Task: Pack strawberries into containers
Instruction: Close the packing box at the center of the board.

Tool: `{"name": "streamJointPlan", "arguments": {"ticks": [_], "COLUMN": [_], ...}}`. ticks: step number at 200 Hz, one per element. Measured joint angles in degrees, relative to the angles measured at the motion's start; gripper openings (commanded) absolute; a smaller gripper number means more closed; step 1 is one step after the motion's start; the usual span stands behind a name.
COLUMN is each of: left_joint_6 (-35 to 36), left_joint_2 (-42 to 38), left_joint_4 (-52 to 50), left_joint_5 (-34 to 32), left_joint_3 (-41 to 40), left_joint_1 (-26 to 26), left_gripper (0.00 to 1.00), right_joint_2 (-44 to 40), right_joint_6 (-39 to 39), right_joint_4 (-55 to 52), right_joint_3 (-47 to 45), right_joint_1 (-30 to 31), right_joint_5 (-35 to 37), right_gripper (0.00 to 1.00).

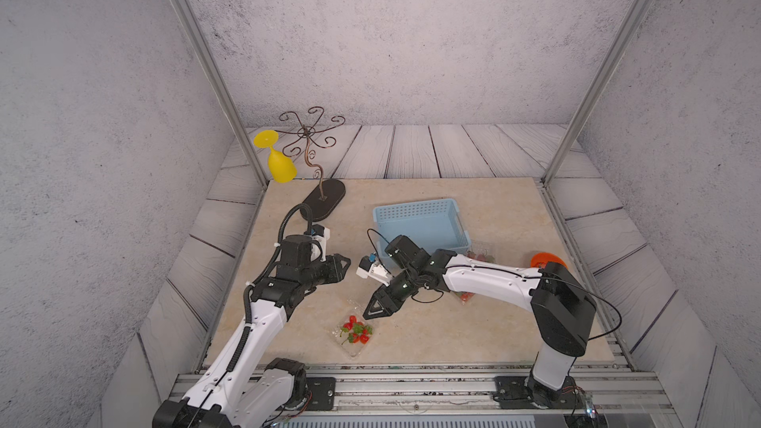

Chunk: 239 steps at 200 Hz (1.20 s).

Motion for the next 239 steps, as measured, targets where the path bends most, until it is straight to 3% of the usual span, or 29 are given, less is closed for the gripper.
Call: {"name": "streamJointPlan", "arguments": {"ticks": [66,137,239], "left_joint_6": [-2.05,-8.22,-13.18], "left_joint_2": [-3.10,-7.58,-14.12], "left_joint_4": [-1.01,-2.08,-5.55], "left_joint_5": [-1.09,-6.34,-10.23], "left_joint_3": [-2.86,-10.40,-16.02], "left_joint_1": [-2.49,-9.38,-15.13], "left_gripper": [0.35,0.34,0.34], "right_joint_2": [0.00,1.73,3.48], "right_joint_6": [-0.15,2.14,3.50], "right_joint_4": [-1.29,2.69,3.41], "right_joint_3": [0.28,-0.11,-1.57], "right_joint_1": [2.56,2.73,3.15], "right_joint_5": [0.74,0.87,1.14], "right_gripper": [0.43,0.43,0.39]}}
